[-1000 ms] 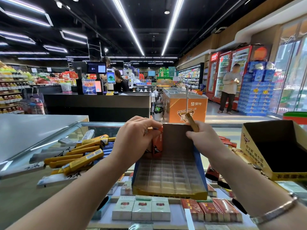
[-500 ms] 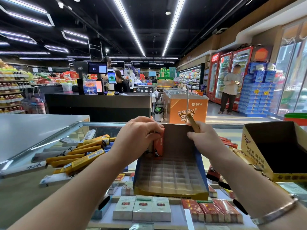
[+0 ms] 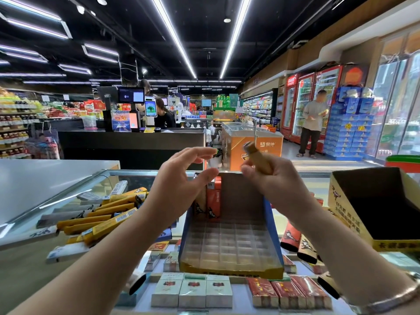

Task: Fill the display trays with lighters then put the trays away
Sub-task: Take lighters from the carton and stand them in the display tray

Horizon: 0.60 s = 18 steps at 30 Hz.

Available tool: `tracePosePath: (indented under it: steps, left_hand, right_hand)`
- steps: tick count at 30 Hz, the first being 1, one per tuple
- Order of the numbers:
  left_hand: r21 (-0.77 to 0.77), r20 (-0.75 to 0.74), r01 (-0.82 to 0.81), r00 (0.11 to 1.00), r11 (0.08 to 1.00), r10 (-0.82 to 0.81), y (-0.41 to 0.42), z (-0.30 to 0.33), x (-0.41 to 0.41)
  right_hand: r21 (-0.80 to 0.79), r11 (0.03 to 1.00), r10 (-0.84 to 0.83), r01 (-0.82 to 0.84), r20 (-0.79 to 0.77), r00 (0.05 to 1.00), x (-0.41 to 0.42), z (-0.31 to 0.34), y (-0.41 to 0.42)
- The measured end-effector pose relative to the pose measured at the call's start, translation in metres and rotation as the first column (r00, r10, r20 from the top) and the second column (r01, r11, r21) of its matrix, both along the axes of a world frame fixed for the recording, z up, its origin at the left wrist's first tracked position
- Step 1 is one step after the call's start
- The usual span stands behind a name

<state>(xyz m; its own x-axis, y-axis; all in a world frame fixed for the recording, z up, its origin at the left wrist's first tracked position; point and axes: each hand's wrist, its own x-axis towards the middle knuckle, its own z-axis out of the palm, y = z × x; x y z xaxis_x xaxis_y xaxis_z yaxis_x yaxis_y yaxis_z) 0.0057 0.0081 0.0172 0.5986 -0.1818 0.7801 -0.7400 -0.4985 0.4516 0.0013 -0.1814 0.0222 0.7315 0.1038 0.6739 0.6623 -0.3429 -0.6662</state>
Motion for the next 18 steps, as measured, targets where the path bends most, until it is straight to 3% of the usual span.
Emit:
tracePosePath:
  steps: [4,9,12,14,16,18]
  left_hand:
    - [-0.057,-0.046,0.209,0.976,0.976,-0.212,-0.007,0.005,-0.009]
    - [-0.123,-0.115,0.327,0.933,0.937,-0.341,-0.01,0.007,-0.01]
    - [-0.187,-0.108,0.287,0.945,0.94,-0.31,-0.004,0.01,-0.007]
    - [-0.211,-0.122,0.235,0.957,0.949,-0.264,0.002,0.012,-0.003]
    - [-0.149,-0.136,0.153,0.975,0.977,-0.174,0.01,0.012,0.001]
    - [-0.055,-0.137,0.068,0.988,0.996,-0.075,0.016,0.012,0.006]
  right_hand:
    - [-0.044,0.942,0.309,-0.333,-0.277,0.91,-0.005,-0.004,0.007]
    - [0.006,0.907,0.396,-0.421,-0.352,0.848,-0.009,-0.003,0.009]
    - [0.045,0.947,0.318,-0.317,-0.244,0.916,-0.008,0.0,0.009]
    - [0.076,0.982,0.179,-0.17,-0.127,0.976,-0.006,0.001,0.006]
    - [0.058,0.997,-0.038,0.041,-0.052,0.998,-0.001,0.0,0.001]
    - [0.018,0.98,-0.196,0.198,-0.086,0.977,0.006,-0.003,-0.006]
